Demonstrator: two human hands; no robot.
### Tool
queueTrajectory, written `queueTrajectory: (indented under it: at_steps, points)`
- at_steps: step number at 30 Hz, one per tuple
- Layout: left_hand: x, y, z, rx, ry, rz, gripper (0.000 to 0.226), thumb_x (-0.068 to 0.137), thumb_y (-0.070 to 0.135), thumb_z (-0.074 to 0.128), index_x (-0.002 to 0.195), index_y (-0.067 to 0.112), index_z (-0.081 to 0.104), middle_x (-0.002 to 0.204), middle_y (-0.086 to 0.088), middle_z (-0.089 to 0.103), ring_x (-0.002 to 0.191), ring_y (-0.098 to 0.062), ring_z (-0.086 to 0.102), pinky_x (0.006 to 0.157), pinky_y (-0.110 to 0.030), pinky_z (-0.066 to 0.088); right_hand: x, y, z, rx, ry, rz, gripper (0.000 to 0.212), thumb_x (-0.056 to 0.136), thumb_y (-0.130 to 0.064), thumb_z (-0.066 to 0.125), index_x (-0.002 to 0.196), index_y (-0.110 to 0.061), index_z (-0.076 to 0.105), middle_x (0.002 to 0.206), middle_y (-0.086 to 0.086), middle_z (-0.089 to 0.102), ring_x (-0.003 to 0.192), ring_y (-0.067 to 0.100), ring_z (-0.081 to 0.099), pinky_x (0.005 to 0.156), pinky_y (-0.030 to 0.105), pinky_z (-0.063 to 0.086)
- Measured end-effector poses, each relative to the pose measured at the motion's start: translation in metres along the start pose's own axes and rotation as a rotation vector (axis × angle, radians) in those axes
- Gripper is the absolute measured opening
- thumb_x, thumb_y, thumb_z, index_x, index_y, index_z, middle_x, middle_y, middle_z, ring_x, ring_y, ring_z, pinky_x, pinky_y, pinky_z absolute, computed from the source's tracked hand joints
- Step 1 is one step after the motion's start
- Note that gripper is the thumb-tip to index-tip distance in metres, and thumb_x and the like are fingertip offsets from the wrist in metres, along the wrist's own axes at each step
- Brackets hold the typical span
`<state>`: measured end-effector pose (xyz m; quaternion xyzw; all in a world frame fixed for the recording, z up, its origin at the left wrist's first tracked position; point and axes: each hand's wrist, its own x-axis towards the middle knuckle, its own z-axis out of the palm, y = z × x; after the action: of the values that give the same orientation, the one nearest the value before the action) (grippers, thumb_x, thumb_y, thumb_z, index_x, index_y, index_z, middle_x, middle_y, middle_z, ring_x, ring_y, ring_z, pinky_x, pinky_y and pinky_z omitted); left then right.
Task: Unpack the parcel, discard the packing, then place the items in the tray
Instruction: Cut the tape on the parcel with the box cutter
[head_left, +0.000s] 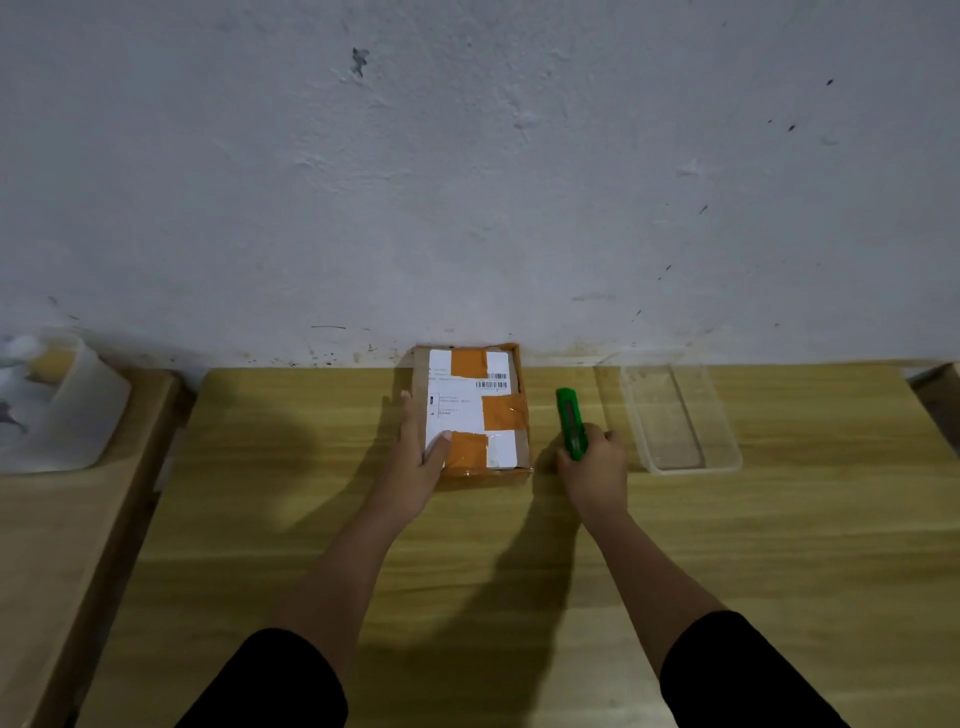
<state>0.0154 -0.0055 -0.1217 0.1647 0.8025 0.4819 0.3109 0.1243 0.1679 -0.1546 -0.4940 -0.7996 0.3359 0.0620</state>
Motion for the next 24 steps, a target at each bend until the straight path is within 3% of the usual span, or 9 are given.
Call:
queueTrajectory:
  at_steps: [4,7,9,14,17,20,24]
  points:
    - [0.000,0.001,0.000,-0.010,-0.004,-0.005,0.074,0.095,0.032,0.041,0.144,0.032,-0.014,0.156,0.002,0.014,0.142,-0.021,0.021,0.111,-0.042,0.030,-0.008,-0.002,-0.008,0.112,0.010,-0.006,0.041,0.087,-0.013,0.058,0.125,-0.003,0.051,0.110,0.015,0.058,0.092,0.026,0.057,0.077,0.034,0.052]
    - [0.001,0.000,0.000,-0.013,-0.009,-0.007,0.075,0.095,0.035,0.041,0.144,0.034,-0.015,0.157,0.002,0.014,0.141,-0.022,0.022,0.111,-0.047,0.031,-0.014,-0.018,-0.019,0.290,0.033,-0.065,0.029,0.088,-0.008,0.054,0.116,-0.003,0.057,0.087,0.009,0.057,0.069,0.017,0.048,0.054,0.025,0.040]
    - [0.001,-0.001,-0.001,-0.022,-0.010,-0.012,0.075,0.095,0.036,0.042,0.143,0.035,-0.015,0.156,0.001,0.015,0.141,-0.023,0.024,0.110,-0.048,0.032,-0.017,-0.031,-0.020,0.388,0.034,-0.117,0.023,0.089,-0.010,0.051,0.111,-0.010,0.059,0.079,0.008,0.053,0.062,0.014,0.044,0.050,0.024,0.036]
    - [0.002,-0.003,0.001,-0.048,-0.006,-0.003,0.075,0.095,0.032,0.042,0.144,0.031,-0.015,0.156,0.000,0.016,0.141,-0.023,0.022,0.109,-0.040,0.029,-0.027,-0.059,-0.005,0.381,-0.019,-0.210,0.032,0.092,-0.014,0.047,0.124,-0.013,0.052,0.098,0.010,0.055,0.085,0.023,0.057,0.061,0.031,0.052]
    - [0.003,-0.006,0.002,-0.046,-0.003,0.009,0.075,0.095,0.032,0.042,0.144,0.030,-0.015,0.156,0.000,0.017,0.141,-0.023,0.022,0.109,-0.040,0.029,-0.028,-0.066,0.006,0.275,-0.022,-0.190,0.042,0.094,-0.013,0.045,0.135,-0.010,0.041,0.106,0.010,0.045,0.090,0.021,0.053,0.063,0.023,0.048]
    - [0.004,-0.008,0.002,-0.050,-0.011,0.015,0.076,0.096,0.032,0.042,0.144,0.031,-0.015,0.156,0.002,0.018,0.141,-0.022,0.022,0.108,-0.037,0.027,-0.030,-0.070,0.014,0.192,-0.003,-0.167,0.049,0.094,-0.015,0.045,0.142,-0.012,0.031,0.115,0.012,0.039,0.094,0.018,0.050,0.076,0.030,0.054]
    - [0.005,-0.010,0.002,-0.049,-0.022,0.025,0.076,0.095,0.034,0.042,0.144,0.030,-0.016,0.156,0.002,0.016,0.142,-0.022,0.019,0.111,-0.040,0.024,-0.029,-0.074,0.019,0.054,0.060,-0.142,0.046,0.094,-0.021,0.047,0.138,-0.013,0.036,0.111,0.009,0.039,0.093,0.020,0.051,0.079,0.037,0.055]
